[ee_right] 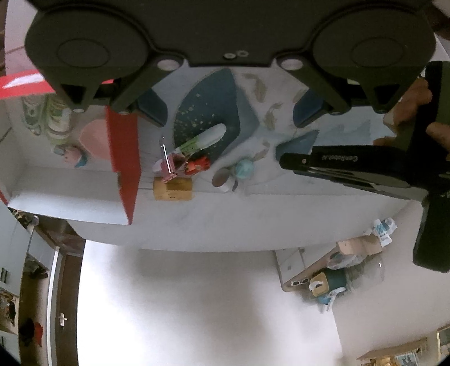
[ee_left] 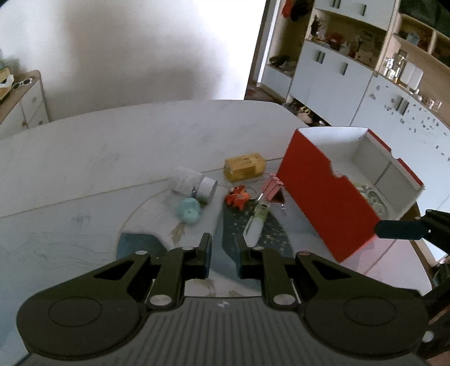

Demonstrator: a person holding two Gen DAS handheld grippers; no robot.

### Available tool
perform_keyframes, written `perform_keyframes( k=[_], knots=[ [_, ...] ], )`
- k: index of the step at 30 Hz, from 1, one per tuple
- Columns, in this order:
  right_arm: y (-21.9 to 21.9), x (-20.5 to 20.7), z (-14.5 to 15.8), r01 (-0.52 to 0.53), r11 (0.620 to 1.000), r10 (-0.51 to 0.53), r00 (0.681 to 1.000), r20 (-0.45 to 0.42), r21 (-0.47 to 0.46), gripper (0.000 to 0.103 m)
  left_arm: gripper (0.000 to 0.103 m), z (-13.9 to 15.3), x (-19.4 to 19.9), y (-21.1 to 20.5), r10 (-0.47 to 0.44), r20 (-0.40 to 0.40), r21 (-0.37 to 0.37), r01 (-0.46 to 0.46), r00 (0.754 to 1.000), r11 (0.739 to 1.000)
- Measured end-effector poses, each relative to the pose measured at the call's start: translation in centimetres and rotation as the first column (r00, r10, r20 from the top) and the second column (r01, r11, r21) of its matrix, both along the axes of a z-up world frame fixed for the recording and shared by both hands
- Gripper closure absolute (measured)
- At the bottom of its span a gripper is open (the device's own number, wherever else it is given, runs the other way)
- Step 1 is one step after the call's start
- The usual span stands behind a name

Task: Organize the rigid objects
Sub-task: 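Withdraw both tools from the box back toward the pile, then grasp the teal figure with the left tool while the right tool grasps the white-and-green tube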

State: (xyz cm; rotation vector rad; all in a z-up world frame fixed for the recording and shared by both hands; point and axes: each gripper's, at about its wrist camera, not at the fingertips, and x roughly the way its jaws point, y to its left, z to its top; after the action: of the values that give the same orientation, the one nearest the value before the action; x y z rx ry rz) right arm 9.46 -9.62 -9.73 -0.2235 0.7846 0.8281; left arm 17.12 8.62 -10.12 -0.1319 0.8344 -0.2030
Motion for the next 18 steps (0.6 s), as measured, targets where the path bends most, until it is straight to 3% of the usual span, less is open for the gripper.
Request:
perform_keyframes(
  k=[3,5,7,8,18],
  knots=[
    [0.8,1.1,-1.0,0.0,1.0,0.0,1.0,-0.005,-0.011,0.008,0.086,-0.7,0.9,0.1,0.004,-0.001,0.01,-0.004,1.0,1.0],
    [1.2,1.8,-1.7,-0.002,1.0,0.002,1.0,-0.018,-0.022,0.009,0.074,-1.2,1.6,0.1,0.008,-0.001,0.014,-0.008,1.0,1.0],
    [1.6,2.3,-2.3,-0.009,0.999,0.008,1.0,-0.018,-0.036,0.009,0.041,-1.7,2.3,0.1,0.021,0.004,0.013,-0.021,1.0,1.0],
    [1.9,2.6,-2.6,-0.009,0.999,0.008,1.0,-0.019,-0.041,0.009,0.037,-1.9,2.6,0.2,0.035,0.01,0.01,-0.035,0.999,0.999],
    [3.9,5.7,-5.4,0.039,0.998,-0.041,0.998,-0.044,-0.051,0.011,0.034,-4.5,6.7,0.4,0.086,-0.023,0.012,-0.086,0.996,0.996]
  ],
)
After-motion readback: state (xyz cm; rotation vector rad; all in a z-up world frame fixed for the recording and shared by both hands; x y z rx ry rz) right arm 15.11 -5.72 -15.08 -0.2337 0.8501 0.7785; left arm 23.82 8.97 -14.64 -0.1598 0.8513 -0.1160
